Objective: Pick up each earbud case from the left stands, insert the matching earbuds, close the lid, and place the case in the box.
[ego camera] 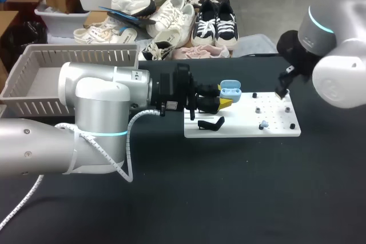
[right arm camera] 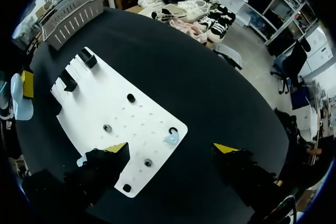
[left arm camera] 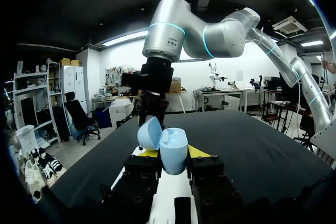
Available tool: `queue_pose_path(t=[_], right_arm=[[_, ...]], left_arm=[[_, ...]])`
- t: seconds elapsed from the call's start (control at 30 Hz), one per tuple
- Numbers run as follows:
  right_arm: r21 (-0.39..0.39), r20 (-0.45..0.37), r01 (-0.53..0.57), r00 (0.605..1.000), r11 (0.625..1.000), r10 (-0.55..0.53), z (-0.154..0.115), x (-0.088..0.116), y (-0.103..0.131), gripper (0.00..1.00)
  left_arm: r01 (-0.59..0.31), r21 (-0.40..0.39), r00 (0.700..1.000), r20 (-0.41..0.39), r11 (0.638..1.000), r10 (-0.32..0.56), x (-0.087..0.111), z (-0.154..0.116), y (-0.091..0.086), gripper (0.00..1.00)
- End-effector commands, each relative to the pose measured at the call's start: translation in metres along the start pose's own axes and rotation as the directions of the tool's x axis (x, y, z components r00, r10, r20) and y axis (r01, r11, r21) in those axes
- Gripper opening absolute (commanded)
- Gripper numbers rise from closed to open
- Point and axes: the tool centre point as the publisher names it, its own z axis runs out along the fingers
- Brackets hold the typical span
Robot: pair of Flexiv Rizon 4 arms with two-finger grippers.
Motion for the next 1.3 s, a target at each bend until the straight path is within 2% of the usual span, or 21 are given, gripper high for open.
queue_pose_path(t=[0.03,0.27,0.67,0.87,1.1,1.23,1.27,1.3], right_arm=[[-0.014,-0.026,-0.002,1.000,1.000,0.002,0.0058,-0.0073,-0.0043,1.00],[-0.027,-0.039,-0.016,0.999,1.000,0.015,0.0095,-0.0029,-0.0037,1.00],[-0.052,-0.049,-0.083,0.996,0.995,0.081,0.0141,0.0009,0.0020,0.87],[-0.056,-0.049,-0.087,0.995,0.995,0.085,0.0157,0.0009,0.0032,0.73],[-0.049,-0.062,-0.068,0.996,0.996,0.065,0.0139,-0.0005,0.0027,0.70],[-0.043,-0.072,-0.057,0.996,0.997,0.053,0.0139,-0.0010,0.0027,0.64],[-0.040,-0.077,-0.053,0.996,0.998,0.050,0.0141,-0.0011,0.0026,0.55],[-0.036,-0.083,-0.051,0.995,0.998,0.048,0.0147,-0.0011,0.0026,0.52]], left_arm=[[-0.001,-0.002,1.000,0.003,1.000,0.001,0.0008,-0.0002,-0.0006,0.00],[-0.001,-0.002,1.000,0.003,1.000,0.001,0.0008,-0.0002,-0.0006,0.00],[-0.001,-0.002,1.000,0.003,1.000,0.001,0.0008,-0.0002,-0.0006,0.00],[-0.001,-0.002,1.000,0.003,1.000,0.001,0.0008,-0.0002,-0.0006,0.00],[-0.001,-0.002,1.000,0.003,1.000,0.001,0.0008,-0.0002,-0.0006,0.00],[-0.001,-0.002,1.000,0.003,1.000,0.001,0.0008,-0.0002,-0.0006,0.00],[-0.001,-0.002,1.000,0.003,1.000,0.001,0.0008,-0.0002,-0.0006,0.00],[-0.001,-0.002,1.000,0.003,1.000,0.001,0.0008,-0.0002,-0.0006,0.00]])
